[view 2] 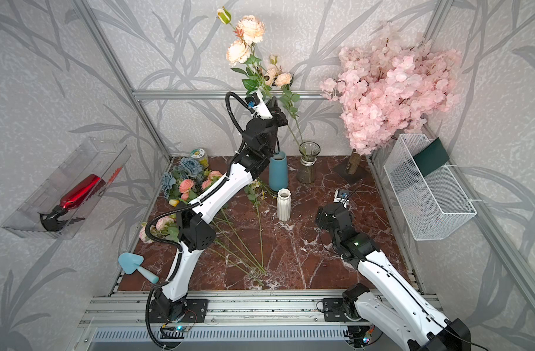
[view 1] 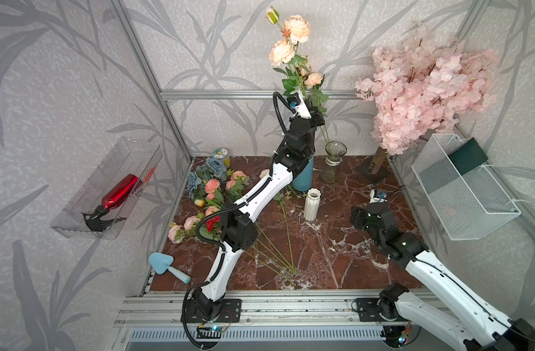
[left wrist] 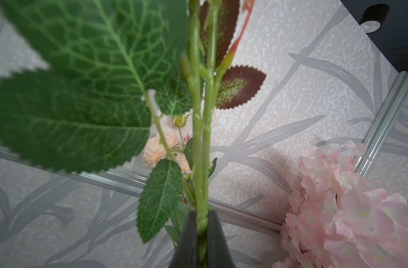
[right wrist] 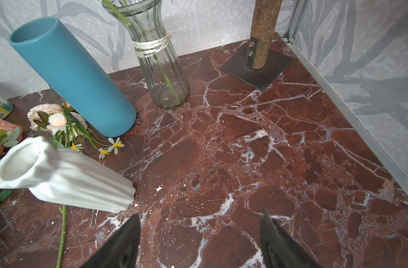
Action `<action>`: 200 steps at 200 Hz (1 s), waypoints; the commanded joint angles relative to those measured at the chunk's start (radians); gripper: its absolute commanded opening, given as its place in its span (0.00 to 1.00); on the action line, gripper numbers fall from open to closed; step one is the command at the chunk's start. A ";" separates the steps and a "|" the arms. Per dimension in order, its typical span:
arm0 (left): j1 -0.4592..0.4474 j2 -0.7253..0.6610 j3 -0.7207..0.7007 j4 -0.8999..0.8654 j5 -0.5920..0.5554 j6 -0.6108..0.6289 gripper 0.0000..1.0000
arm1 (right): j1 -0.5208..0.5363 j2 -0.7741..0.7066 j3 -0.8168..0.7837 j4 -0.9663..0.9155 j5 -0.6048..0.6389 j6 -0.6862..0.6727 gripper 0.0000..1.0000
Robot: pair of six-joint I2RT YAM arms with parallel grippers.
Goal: Place the pink flowers into the vase
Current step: Place the flower in the vase.
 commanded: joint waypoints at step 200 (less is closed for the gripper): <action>-0.026 0.002 0.115 0.028 0.090 0.182 0.00 | -0.002 0.007 -0.023 0.057 -0.022 -0.022 0.80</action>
